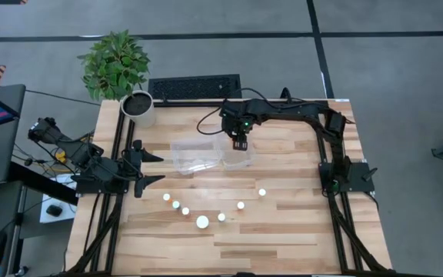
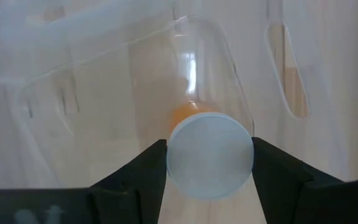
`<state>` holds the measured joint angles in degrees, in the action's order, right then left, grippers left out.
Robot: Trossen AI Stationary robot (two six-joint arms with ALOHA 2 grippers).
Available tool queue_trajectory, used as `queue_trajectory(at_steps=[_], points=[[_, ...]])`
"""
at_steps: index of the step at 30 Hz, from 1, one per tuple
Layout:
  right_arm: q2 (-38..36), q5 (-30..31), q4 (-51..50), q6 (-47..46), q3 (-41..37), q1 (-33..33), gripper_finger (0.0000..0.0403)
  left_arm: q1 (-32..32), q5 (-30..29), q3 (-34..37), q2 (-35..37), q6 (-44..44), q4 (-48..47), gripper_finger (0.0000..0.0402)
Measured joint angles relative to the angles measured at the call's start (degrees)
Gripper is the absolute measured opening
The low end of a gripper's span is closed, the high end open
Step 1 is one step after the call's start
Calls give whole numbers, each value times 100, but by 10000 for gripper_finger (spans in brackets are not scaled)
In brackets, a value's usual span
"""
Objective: Pick and place medicine bottles into bin by pill shape (circle, oval)
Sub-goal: Put the orange capsule bottle into the right transparent bin, then put the yellow tablet bottle into the left transparent bin
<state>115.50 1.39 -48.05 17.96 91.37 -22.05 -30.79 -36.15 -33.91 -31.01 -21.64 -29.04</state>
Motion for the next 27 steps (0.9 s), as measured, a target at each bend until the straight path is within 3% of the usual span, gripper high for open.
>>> queue_trajectory(at_steps=[12,16,20,27], points=[[-4,-14,-12,-135,21,-9,268,0,1,0,-1,-57,-1,283],[-7,-24,-479,-108,432,45,271,0,-1,0,-2,-74,-1,283],[-7,-83,-1418,-107,1166,118,271,0,0,0,-1,-141,-2,283],[-150,-610,-3920,-748,2583,424,271,0,1,0,-2,-150,-2,283]])
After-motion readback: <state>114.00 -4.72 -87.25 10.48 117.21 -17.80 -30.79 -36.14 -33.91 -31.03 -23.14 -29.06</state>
